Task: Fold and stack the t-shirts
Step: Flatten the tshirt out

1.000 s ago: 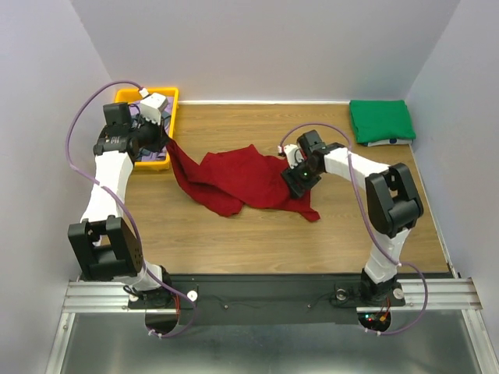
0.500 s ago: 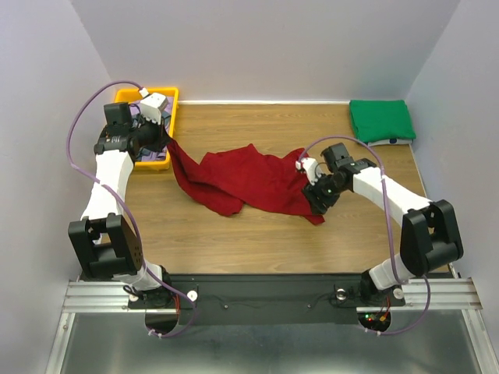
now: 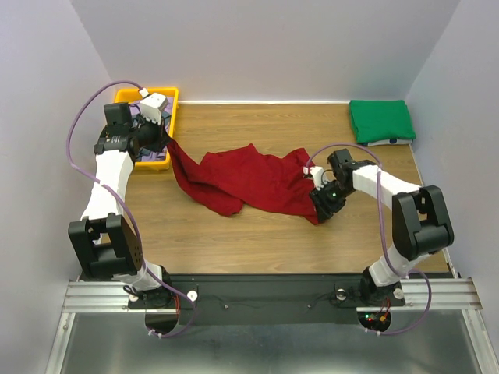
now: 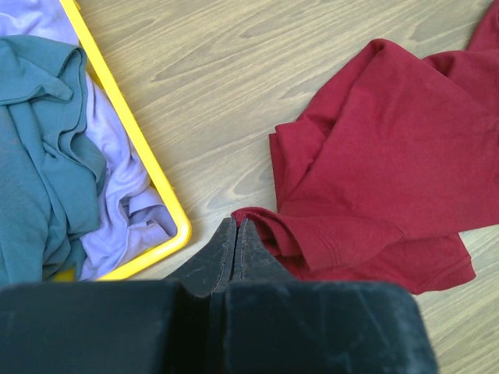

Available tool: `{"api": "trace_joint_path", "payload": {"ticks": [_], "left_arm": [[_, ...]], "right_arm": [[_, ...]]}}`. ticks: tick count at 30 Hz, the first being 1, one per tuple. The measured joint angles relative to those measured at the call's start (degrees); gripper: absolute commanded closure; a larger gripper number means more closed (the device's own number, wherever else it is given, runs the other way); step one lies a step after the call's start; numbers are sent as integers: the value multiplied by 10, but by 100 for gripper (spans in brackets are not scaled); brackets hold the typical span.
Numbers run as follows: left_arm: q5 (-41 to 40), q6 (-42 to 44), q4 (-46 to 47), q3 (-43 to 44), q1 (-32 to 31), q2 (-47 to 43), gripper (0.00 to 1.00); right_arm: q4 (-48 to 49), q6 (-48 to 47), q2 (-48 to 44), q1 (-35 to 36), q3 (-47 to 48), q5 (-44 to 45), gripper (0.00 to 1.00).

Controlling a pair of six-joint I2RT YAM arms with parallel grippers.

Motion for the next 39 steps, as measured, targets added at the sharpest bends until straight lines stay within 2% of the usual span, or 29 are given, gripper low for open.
{"api": "trace_joint_path", "payload": {"ticks": [3, 6, 8, 10, 12, 18, 22, 25, 34, 39], "left_arm": [[0, 0, 0, 0, 0, 0, 100], [0, 0, 0, 0, 0, 0, 100], [-1, 0, -1, 0, 0, 0, 100], [-1, 0, -1, 0, 0, 0, 100], [-2, 0, -1, 0, 0, 0, 100], [-1, 0, -1, 0, 0, 0, 100], [-3, 0, -4, 1, 0, -1, 100], [-12, 0, -25, 26, 0, -1, 100], [-17, 5, -28, 211, -1, -10, 100], [-16, -6, -15, 229, -1, -56, 100]], "right_arm": [[0, 7, 24, -14, 0, -15, 54], [0, 11, 31, -22, 0, -31, 60], [-1, 13, 32, -24, 0, -41, 73], [-2, 14, 32, -24, 0, -51, 80], [-6, 13, 32, -24, 0, -59, 99], [-28, 6, 27, -26, 9, -70, 100], [-45, -13, -4, -40, 29, -33, 99], [-52, -32, -30, -63, 95, 19, 99], [1, -99, -70, -84, 323, 195, 99], [28, -140, -90, -84, 396, 268, 99]]}}
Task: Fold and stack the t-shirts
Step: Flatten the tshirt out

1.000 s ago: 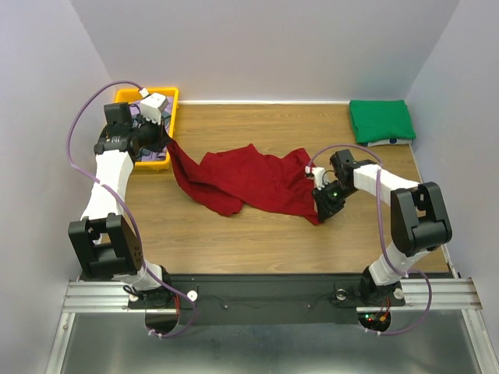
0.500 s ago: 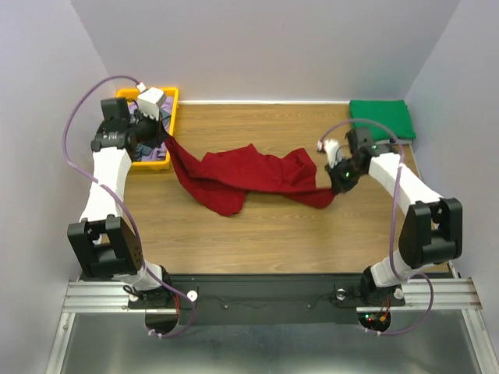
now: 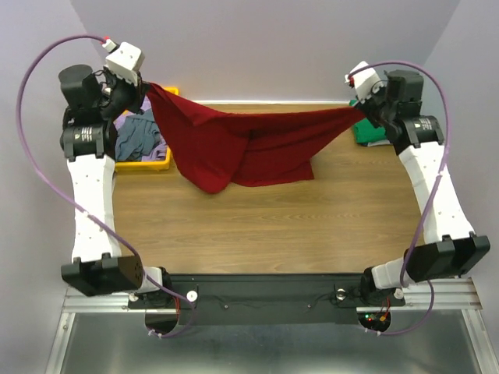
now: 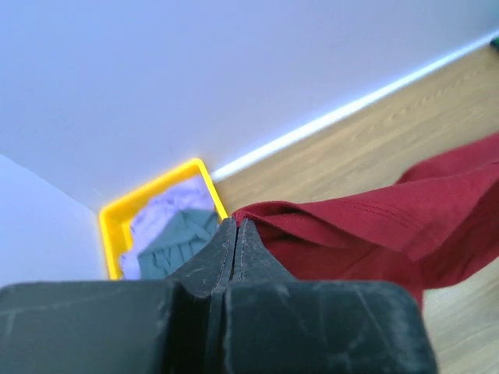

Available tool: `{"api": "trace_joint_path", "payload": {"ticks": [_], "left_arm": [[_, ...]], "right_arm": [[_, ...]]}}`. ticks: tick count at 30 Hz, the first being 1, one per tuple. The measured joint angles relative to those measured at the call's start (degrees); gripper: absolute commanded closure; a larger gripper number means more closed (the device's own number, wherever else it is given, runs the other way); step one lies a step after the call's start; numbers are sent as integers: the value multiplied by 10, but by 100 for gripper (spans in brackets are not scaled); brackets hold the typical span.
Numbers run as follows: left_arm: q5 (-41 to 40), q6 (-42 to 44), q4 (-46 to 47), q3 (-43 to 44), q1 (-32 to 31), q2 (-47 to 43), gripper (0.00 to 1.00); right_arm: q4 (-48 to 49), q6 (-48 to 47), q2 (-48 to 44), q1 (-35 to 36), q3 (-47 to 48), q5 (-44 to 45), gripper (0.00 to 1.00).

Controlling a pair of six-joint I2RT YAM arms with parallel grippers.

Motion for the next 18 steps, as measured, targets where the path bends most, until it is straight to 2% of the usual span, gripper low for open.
{"api": "trace_joint_path", "payload": {"ticks": [11, 15, 18], "left_arm": [[-21, -66, 124, -15, 0, -260, 100], [-50, -77, 167, 33, 0, -316, 100], [-73, -78, 202, 93, 0, -325, 100]], "right_arm": [[35, -60, -108, 0, 182, 58, 99], [65, -81, -143, 0, 254, 60, 99], [92, -100, -157, 0, 291, 61, 99]]}}
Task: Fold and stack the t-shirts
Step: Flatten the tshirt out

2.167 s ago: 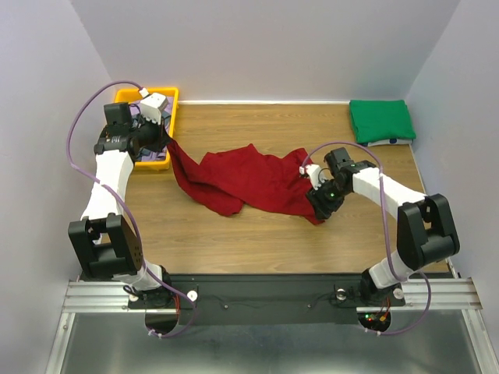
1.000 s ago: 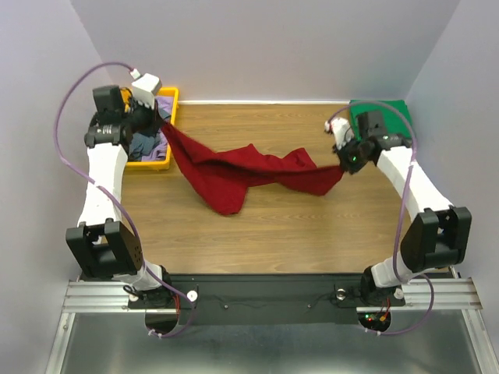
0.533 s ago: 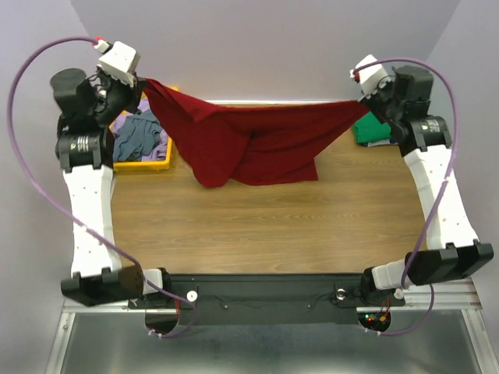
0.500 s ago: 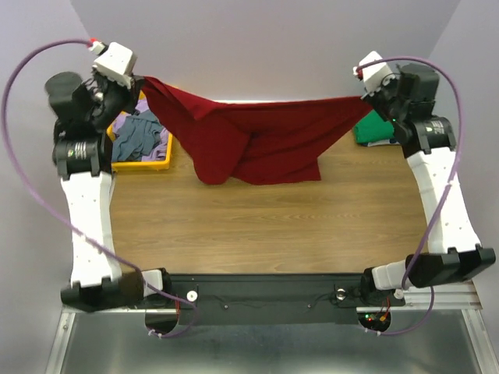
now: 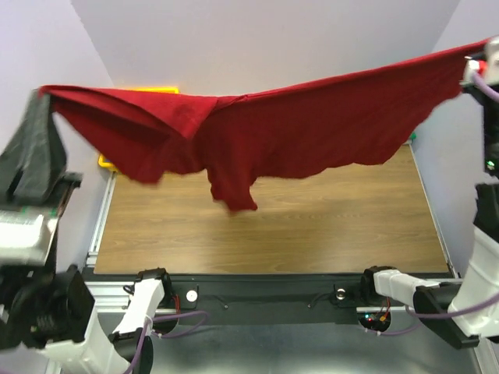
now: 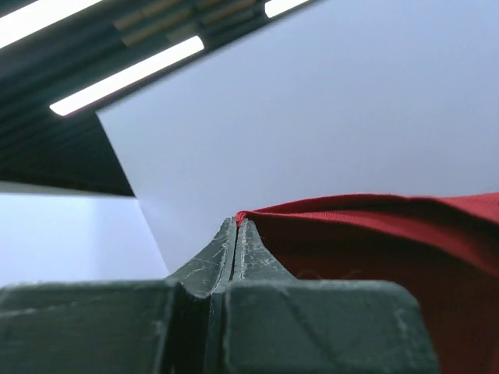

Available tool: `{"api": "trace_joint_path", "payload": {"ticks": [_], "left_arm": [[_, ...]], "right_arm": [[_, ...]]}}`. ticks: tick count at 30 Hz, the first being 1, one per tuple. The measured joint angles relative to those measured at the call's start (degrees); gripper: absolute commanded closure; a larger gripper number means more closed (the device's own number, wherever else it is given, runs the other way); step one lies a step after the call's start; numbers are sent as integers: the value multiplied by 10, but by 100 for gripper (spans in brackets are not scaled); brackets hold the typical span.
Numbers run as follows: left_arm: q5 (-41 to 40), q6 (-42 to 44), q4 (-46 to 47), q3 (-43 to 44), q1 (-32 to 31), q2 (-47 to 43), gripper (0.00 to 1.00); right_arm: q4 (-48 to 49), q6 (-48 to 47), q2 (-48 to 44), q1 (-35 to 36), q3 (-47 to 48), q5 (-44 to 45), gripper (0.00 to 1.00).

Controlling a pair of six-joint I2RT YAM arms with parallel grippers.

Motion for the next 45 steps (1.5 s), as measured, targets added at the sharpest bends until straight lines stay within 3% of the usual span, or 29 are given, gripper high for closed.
{"api": "trace_joint_path", "payload": {"ticks": [5, 9, 13, 17, 22, 25, 31, 39, 45], "left_arm": [[-27, 2, 18, 59, 0, 8, 100], [-25, 8, 26, 26, 0, 17, 100], [-3, 14, 29, -85, 0, 26, 100], [32, 26, 20, -253, 0, 61, 100], [77, 56, 10, -429, -7, 189, 100], [79, 67, -5, -467, -19, 269, 100], [63, 82, 18, -432, -60, 419, 100], [20, 75, 42, -268, -72, 603, 100], [4, 69, 43, -214, -75, 640, 100]], "right_arm": [[50, -35, -6, 0, 19, 1, 99], [77, -52, 10, 0, -25, -4, 99], [98, -56, 24, 0, -144, -23, 99], [100, -61, 39, 0, -344, -66, 100], [96, -61, 101, 0, -500, -112, 99], [101, -61, 134, 0, -549, -138, 99], [180, -61, 260, 0, -558, -164, 99], [223, -61, 462, -1, -466, -157, 99], [244, -56, 529, -3, -363, -145, 99]]}}
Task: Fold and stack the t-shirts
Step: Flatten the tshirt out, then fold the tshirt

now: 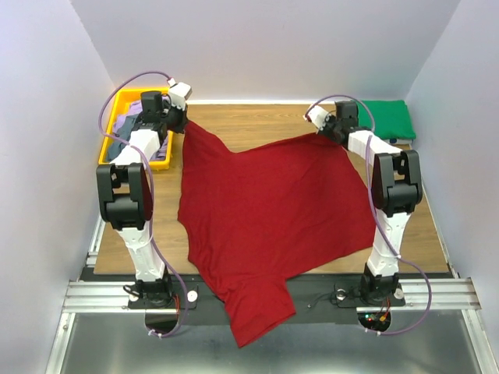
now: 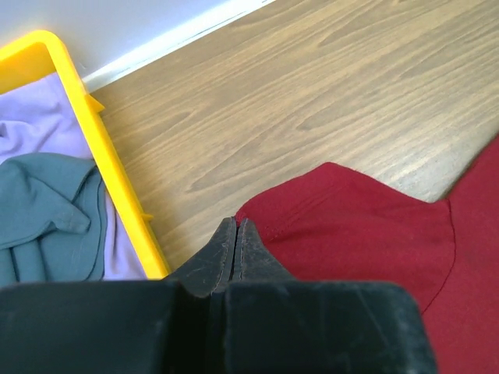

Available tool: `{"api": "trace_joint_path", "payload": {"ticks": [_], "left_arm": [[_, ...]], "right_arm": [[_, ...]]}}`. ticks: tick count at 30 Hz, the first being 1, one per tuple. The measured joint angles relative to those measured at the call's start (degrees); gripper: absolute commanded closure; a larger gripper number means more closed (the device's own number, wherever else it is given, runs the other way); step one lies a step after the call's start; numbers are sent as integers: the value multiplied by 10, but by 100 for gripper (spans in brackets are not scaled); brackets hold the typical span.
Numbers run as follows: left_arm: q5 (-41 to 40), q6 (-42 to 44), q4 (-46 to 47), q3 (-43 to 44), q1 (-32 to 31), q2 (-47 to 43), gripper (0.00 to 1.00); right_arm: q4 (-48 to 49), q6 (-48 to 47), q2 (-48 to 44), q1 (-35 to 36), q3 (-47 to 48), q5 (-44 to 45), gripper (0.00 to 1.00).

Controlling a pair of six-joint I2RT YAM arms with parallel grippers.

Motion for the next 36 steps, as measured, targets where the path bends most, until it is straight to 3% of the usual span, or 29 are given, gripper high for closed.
{"api": "trace_joint_path", "payload": {"ticks": [5, 18, 36], "left_arm": [[-6, 1, 1, -30, -8, -24, 100], [-17, 45, -26, -188, -58, -237, 100], [-61, 71, -159, -278, -102, -440, 100]], "right_arm": [[9, 2, 17, -9, 41, 0, 99], [15, -12, 39, -44, 64, -39, 99], [14, -46, -42, -84, -21, -111, 99]]}}
